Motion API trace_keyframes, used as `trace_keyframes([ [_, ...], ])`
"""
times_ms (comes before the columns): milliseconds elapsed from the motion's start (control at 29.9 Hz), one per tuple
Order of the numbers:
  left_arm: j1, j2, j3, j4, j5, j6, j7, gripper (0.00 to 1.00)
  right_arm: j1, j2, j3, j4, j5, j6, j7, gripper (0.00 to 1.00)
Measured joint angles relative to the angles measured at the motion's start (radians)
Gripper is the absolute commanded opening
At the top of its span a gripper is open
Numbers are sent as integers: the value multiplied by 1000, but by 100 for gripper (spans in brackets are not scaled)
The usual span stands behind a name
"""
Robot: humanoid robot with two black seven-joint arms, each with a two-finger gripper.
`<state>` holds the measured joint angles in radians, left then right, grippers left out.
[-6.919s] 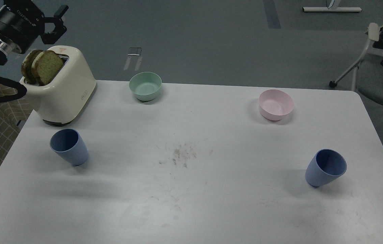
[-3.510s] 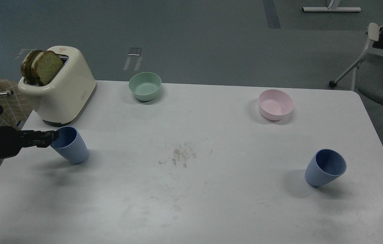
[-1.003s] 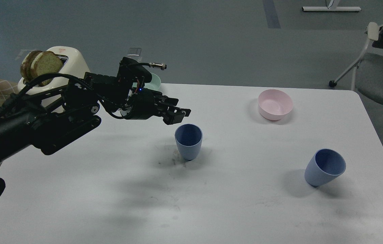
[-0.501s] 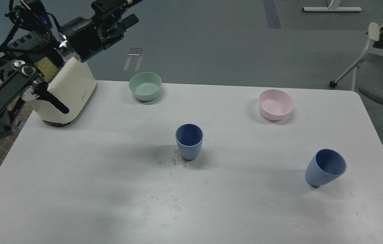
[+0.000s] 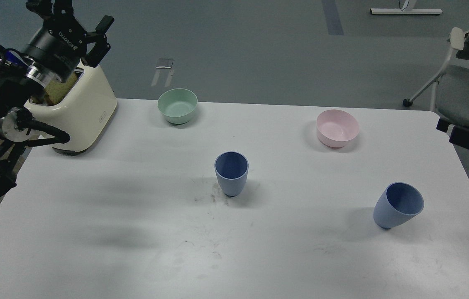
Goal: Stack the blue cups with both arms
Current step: 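Release the cup and raise the left arm back toward the toaster, then reach the right gripper to the other blue cup, then grasp the blue cup with the right gripper and lift it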
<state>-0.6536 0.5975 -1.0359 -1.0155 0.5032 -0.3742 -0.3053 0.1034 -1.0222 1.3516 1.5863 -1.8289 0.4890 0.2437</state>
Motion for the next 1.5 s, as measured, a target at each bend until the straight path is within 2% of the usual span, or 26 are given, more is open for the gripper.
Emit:
trace_keyframes([
  [334,0,-21,0,1,1,4,3,98,-93,19,-60,-4,-119,-1,-3,100],
  [535,6,-29,1,11,1,3,-1,97,-105,84,-61,-10,-151,-1,-11,99],
  [702,8,-43,2,12,0,2,-2,97,-105,169,-61,-23,-217,-1,-14,94],
  [802,8,-49,2,13,0,3,-2,97,-104,203,-60,-28,-241,-1,-26,86],
  [936,8,-50,4,15,0,3,-2,97,-103,219,-64,-32,-252,0,-46,66],
  [1036,8,-50,4,15,0,3,-2,98,-103,221,-66,-37,-255,0,-66,57],
  [1203,8,-51,6,15,0,3,-1,97,-101,226,-93,-42,-257,0,-77,54],
  [1270,8,-51,7,16,0,3,-1,97,-101,232,-104,-41,-257,0,-78,47],
  [1337,8,-51,8,16,0,3,0,97,-100,239,-108,-37,-257,0,-78,34],
  [1471,8,-50,8,16,1,3,0,97,-98,244,-109,-35,-257,0,-78,19],
  [1504,8,-49,8,16,1,3,0,97,-97,244,-109,-34,-257,0,-78,11],
])
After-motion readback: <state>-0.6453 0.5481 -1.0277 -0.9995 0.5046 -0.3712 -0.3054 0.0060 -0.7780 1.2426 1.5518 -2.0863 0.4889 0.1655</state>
